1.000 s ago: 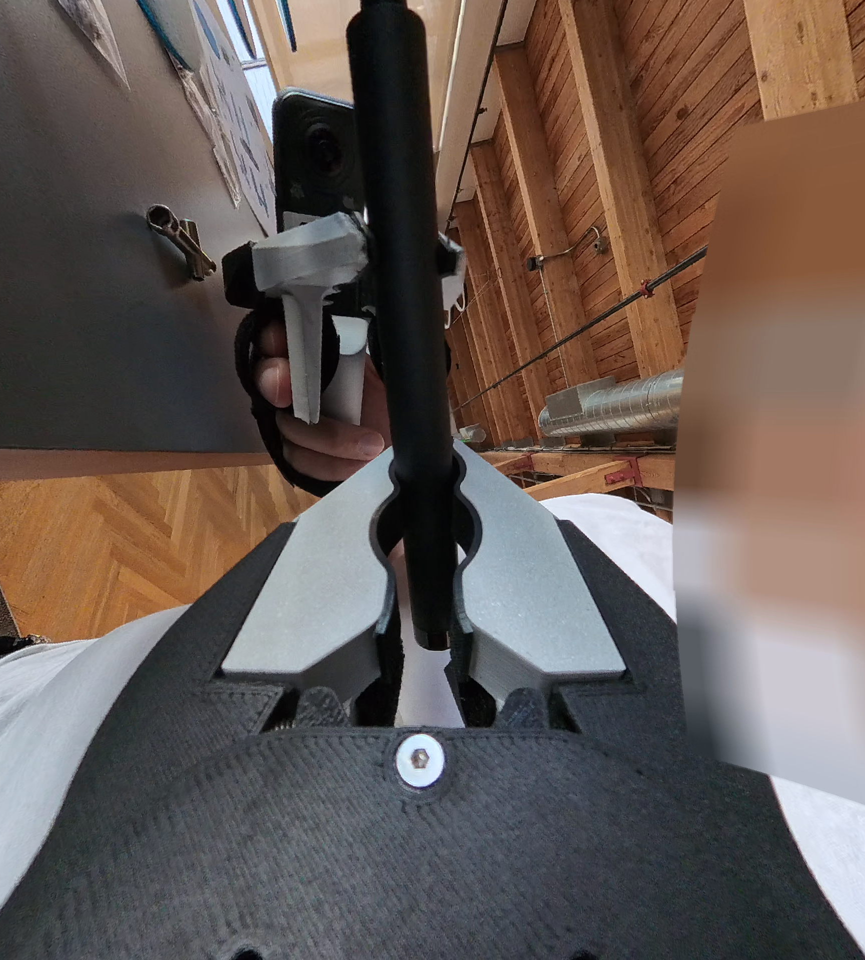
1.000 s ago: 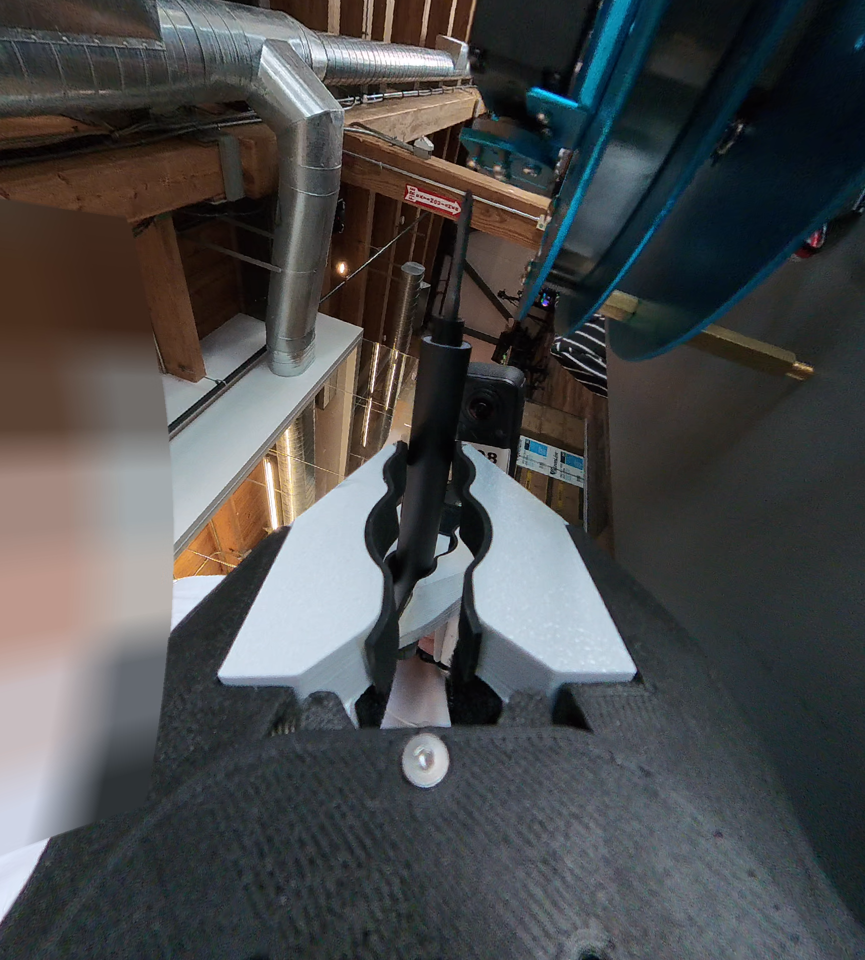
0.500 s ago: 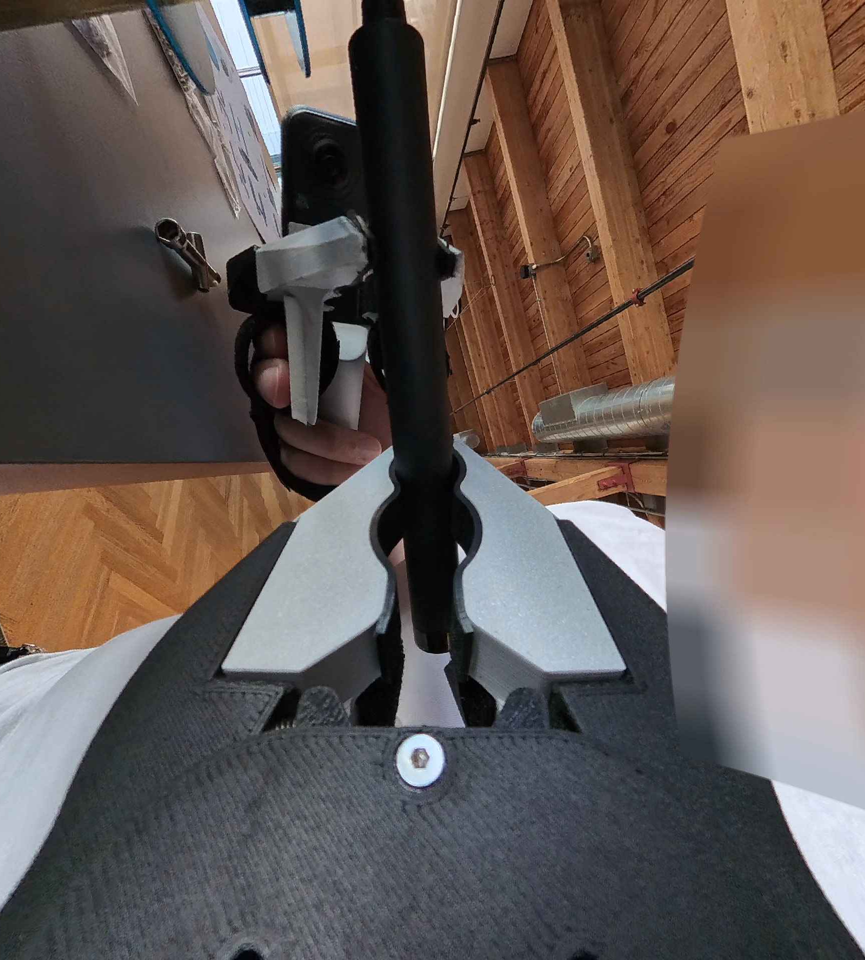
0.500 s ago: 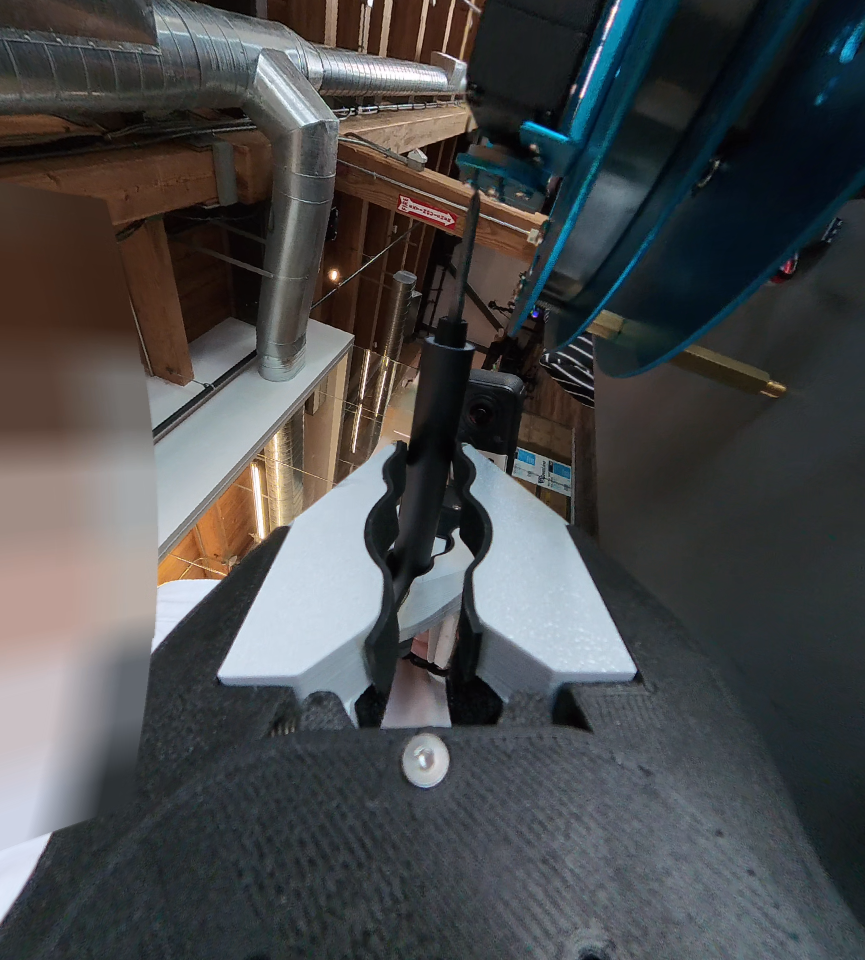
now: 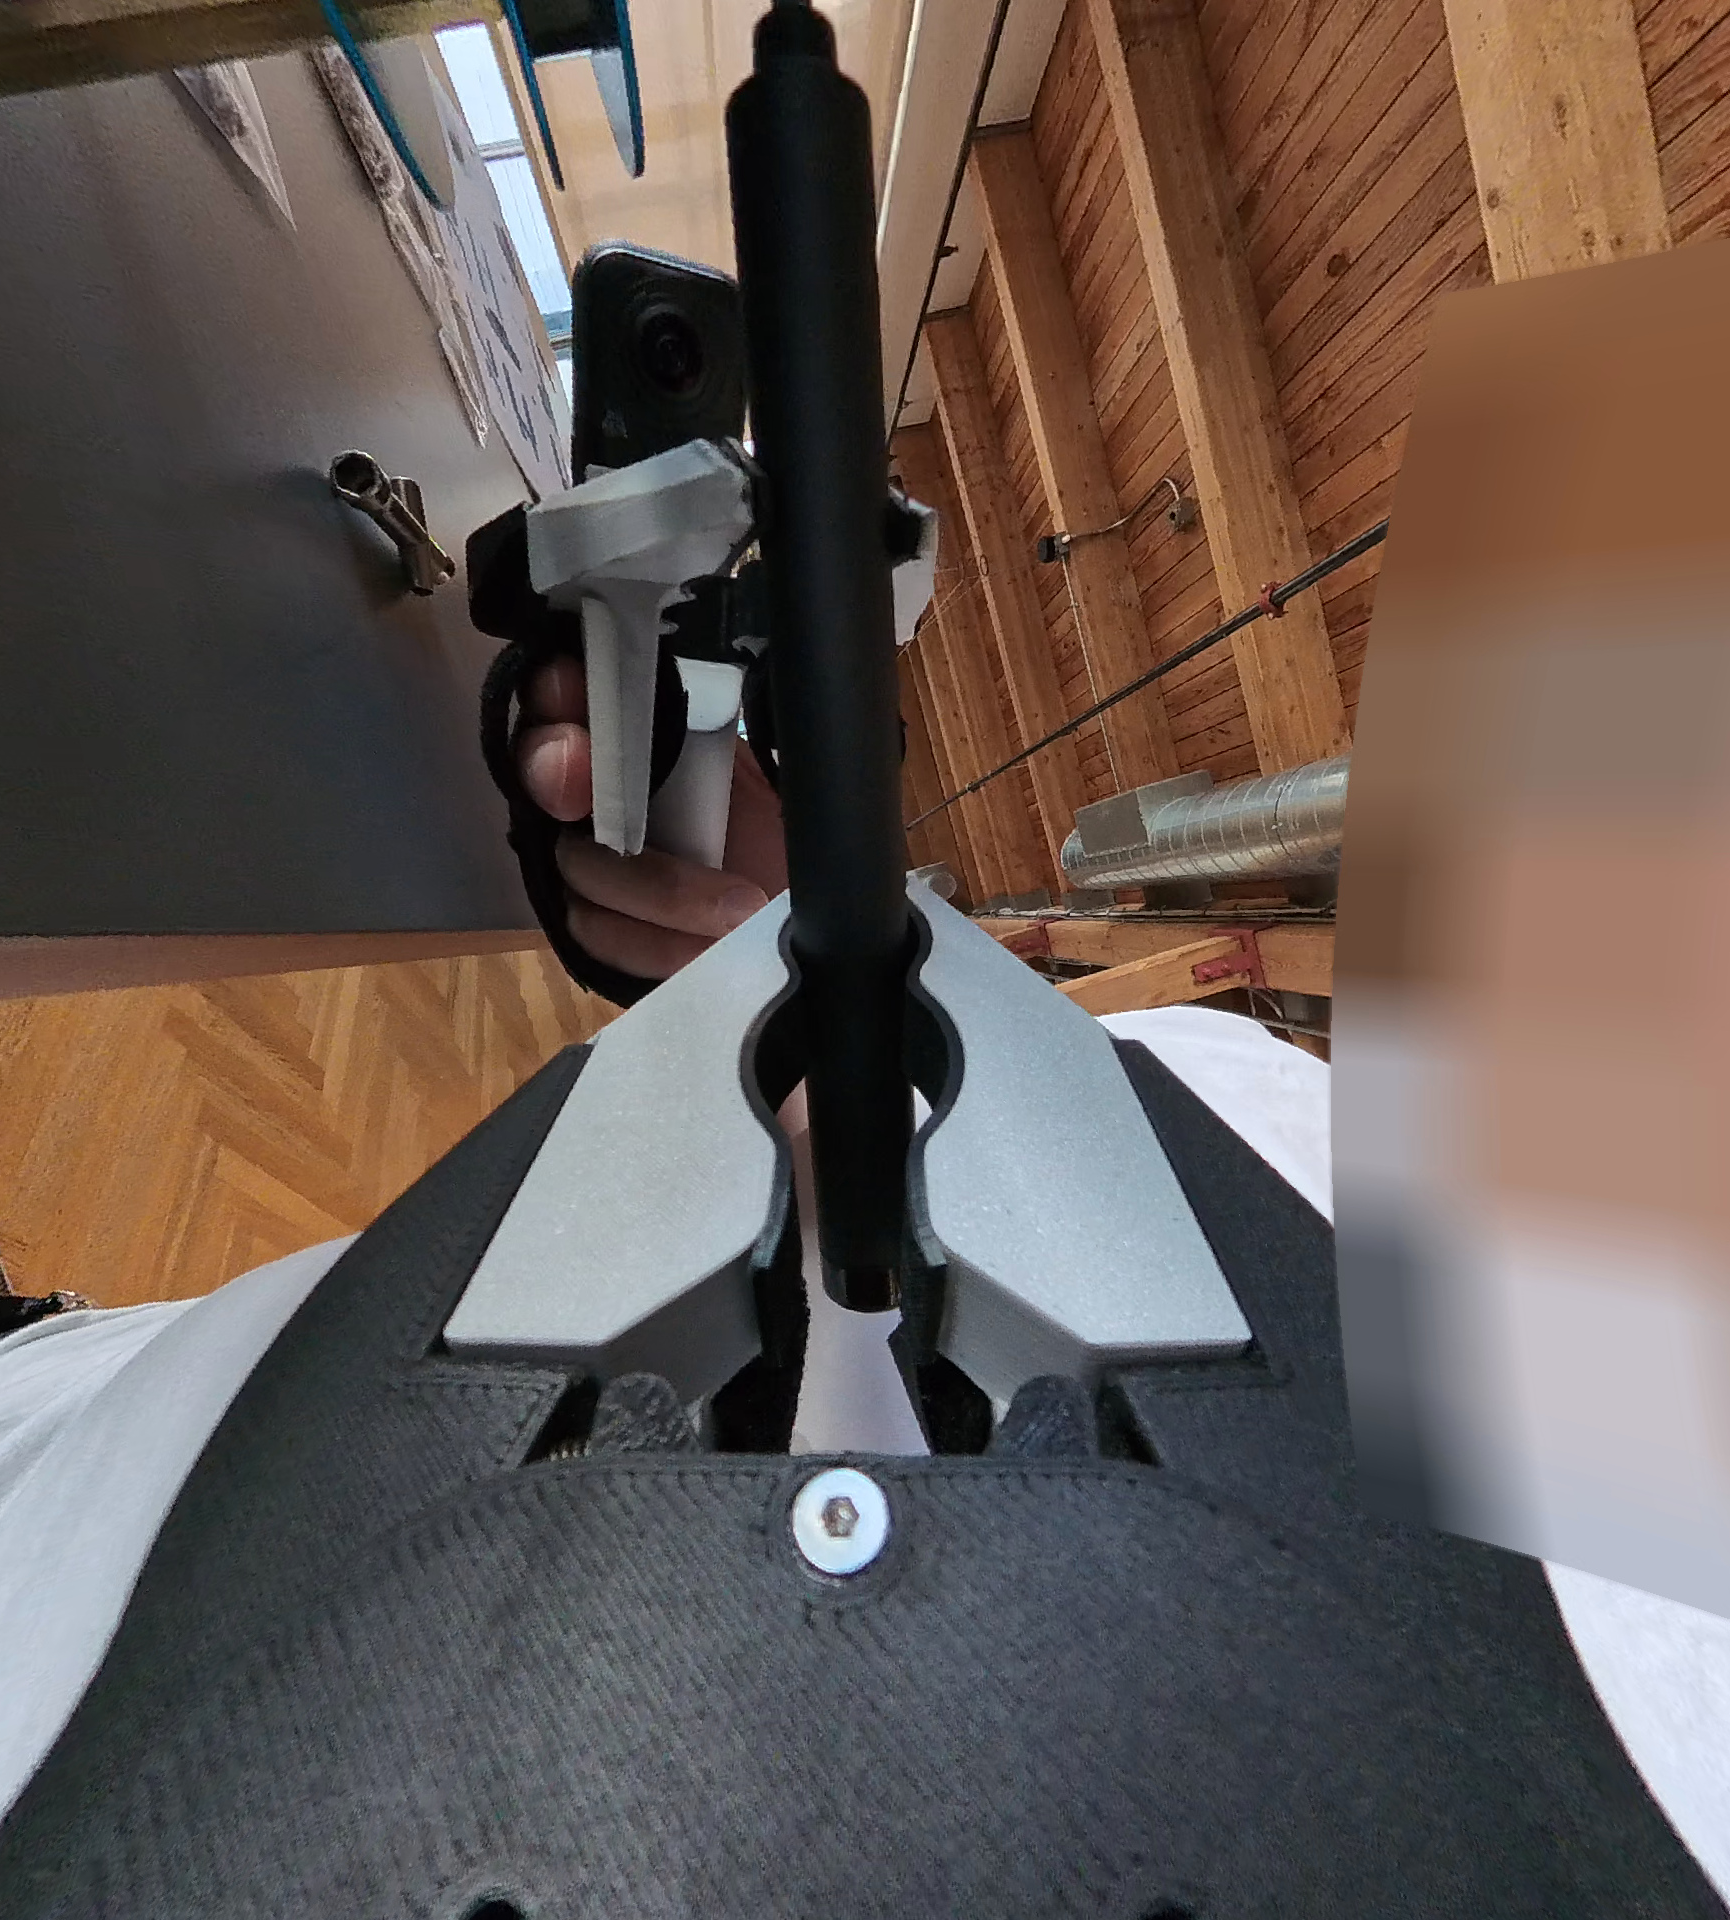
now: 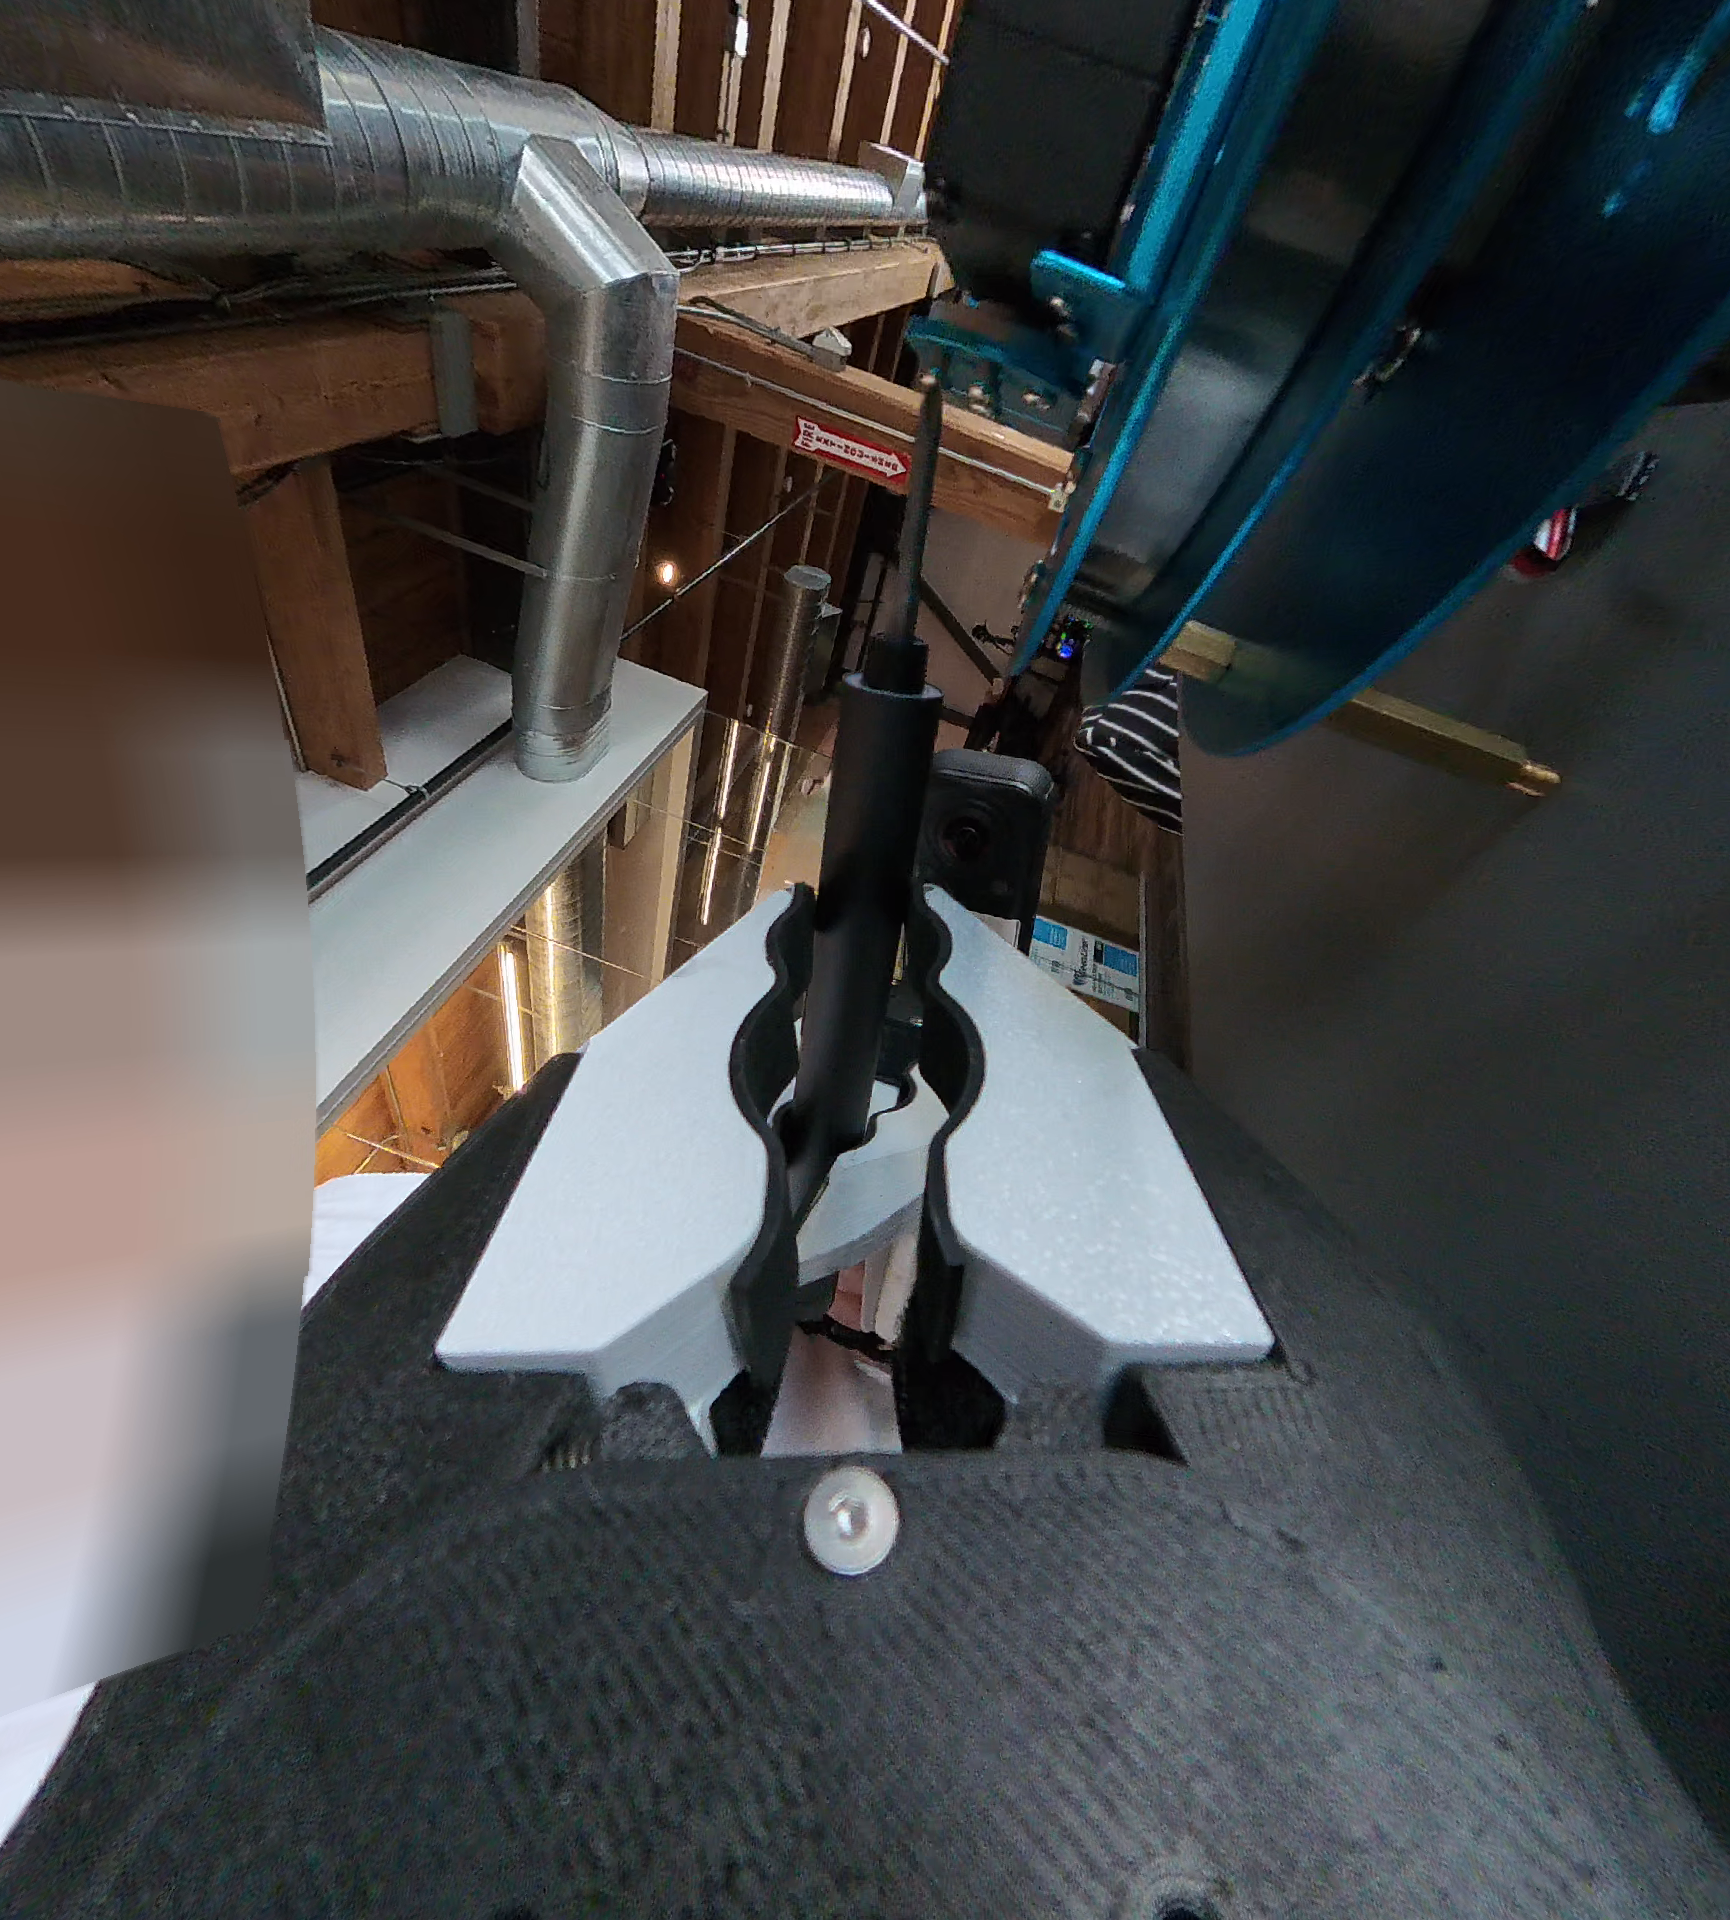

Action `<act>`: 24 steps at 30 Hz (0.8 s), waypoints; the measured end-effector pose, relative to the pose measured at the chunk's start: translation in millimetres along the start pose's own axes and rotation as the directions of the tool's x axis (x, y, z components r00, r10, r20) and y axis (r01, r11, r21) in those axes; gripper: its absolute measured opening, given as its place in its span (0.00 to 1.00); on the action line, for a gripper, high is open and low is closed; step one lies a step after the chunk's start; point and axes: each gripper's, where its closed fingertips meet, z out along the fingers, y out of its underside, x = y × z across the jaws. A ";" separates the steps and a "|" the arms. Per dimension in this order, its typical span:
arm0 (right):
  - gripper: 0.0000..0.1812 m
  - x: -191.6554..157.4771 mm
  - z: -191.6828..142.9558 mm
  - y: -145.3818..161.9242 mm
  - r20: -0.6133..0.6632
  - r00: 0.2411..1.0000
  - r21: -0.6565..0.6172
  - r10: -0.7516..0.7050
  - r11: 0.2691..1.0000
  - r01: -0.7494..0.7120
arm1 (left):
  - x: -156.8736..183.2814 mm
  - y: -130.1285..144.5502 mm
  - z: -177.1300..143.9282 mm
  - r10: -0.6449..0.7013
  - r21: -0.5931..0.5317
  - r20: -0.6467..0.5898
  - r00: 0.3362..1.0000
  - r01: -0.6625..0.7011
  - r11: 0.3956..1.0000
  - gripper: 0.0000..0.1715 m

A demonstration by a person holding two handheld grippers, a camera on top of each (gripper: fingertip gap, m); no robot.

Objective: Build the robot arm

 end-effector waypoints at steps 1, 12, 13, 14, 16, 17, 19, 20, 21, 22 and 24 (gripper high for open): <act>0.09 -0.2 0.0 0.0 0.002 1.000 0.001 0.003 1.000 -0.003 | 0.1 0.1 0.2 0.002 -0.002 0.000 1.000 -0.002 1.000 0.06; 0.13 -4.9 -2.7 -3.7 0.044 0.997 0.010 0.058 0.998 -0.059 | 3.8 -3.8 0.1 -0.035 0.019 -0.044 0.998 0.036 0.999 0.06; 0.12 -3.6 -2.3 -1.6 0.034 0.998 -0.001 0.059 0.998 -0.059 | 3.3 -3.8 0.3 -0.036 0.019 -0.041 0.999 0.036 0.999 0.06; 0.12 -3.0 -1.4 0.3 0.024 0.998 -0.012 0.059 0.998 -0.059 | 2.9 -3.7 0.3 -0.036 0.019 -0.040 0.999 0.037 0.999 0.06; 0.11 -0.5 0.2 0.9 -0.009 0.999 -0.018 0.040 0.999 -0.040 | 3.6 -4.1 0.6 -0.039 0.020 -0.045 0.998 0.040 0.999 0.06; 0.10 -0.5 0.6 0.5 -0.016 1.000 -0.021 0.027 0.999 -0.027 | 3.9 -4.3 0.7 -0.040 0.021 -0.047 0.998 0.041 0.999 0.06; 0.09 -1.3 1.1 -0.1 -0.016 0.999 -0.023 0.035 0.999 -0.035 | 4.0 -4.9 0.4 -0.040 0.024 -0.048 0.998 0.042 0.999 0.05; 0.09 -1.3 1.1 0.0 -0.015 0.999 -0.021 0.046 0.999 -0.046 | 3.7 -4.8 0.4 -0.039 0.022 -0.046 0.998 0.040 0.999 0.06; 0.09 -1.2 1.1 0.1 -0.014 0.998 -0.020 0.060 0.998 -0.061 | 3.3 -4.6 0.5 -0.037 0.022 -0.042 0.998 0.038 0.999 0.06; 0.09 -1.1 1.1 0.3 -0.016 0.997 -0.019 0.070 0.997 -0.071 | 3.3 -4.3 0.8 -0.037 0.020 -0.041 0.998 0.038 0.999 0.06; 0.09 -1.4 0.9 0.7 -0.031 0.998 -0.021 0.063 0.998 -0.063 | 3.7 -3.6 1.7 -0.040 0.013 -0.044 0.998 0.040 0.999 0.06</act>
